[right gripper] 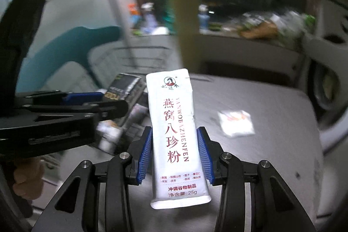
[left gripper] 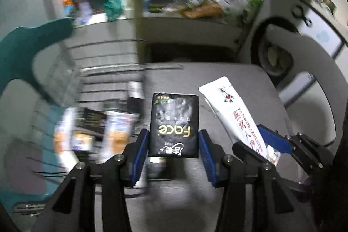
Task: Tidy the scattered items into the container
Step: 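Carry both items over the wire basket and open both grippers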
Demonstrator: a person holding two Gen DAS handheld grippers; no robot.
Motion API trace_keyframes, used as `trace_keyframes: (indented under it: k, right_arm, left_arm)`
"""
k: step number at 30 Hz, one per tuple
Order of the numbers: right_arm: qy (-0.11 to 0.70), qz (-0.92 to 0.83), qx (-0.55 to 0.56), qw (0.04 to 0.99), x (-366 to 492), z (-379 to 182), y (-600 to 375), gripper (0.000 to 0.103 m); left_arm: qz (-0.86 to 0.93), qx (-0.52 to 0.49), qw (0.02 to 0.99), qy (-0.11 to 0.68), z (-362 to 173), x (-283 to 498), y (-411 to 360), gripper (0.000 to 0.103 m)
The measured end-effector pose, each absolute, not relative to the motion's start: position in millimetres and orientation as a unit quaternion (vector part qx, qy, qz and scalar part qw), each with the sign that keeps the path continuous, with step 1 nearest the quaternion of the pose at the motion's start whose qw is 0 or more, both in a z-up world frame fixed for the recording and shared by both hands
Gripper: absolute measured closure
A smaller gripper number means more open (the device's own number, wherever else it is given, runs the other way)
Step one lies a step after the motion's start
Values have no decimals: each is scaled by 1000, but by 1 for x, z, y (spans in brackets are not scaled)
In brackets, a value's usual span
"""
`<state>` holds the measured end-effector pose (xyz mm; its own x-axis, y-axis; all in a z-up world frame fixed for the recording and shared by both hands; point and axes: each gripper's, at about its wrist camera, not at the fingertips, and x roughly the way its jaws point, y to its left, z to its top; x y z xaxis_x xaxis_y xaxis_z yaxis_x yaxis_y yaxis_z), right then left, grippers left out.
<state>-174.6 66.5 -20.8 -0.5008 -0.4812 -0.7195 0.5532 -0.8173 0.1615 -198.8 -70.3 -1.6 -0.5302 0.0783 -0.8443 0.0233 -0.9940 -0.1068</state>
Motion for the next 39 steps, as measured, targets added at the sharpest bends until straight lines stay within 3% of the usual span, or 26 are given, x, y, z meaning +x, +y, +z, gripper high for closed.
trace_keyframes:
  k: [6, 18, 20, 21, 23, 39]
  right_arm:
    - [63, -837, 400, 368, -163, -5, -24, 61]
    - [71, -818, 443, 360, -173, -49, -89, 59]
    - [80, -824, 441, 348, -177, -51, -86, 58]
    - [78, -825, 440, 347, -177, -50, -86, 58]
    - [65, -822, 441, 353, -178, -48, -82, 58]
    - [72, -845, 439, 298, -154, -37, 28, 56]
  left_arm:
    - [864, -498, -48, -60, 1, -186, -155, 51]
    - [842, -523, -81, -108, -39, -184, -230, 51]
    - [847, -513, -87, -106, -36, -181, -231, 47]
    - [847, -513, -95, -102, -35, -181, -231, 39]
    - [848, -511, -97, -104, -34, -180, -228, 33]
    - [864, -494, -48, -84, -8, -137, -151, 33]
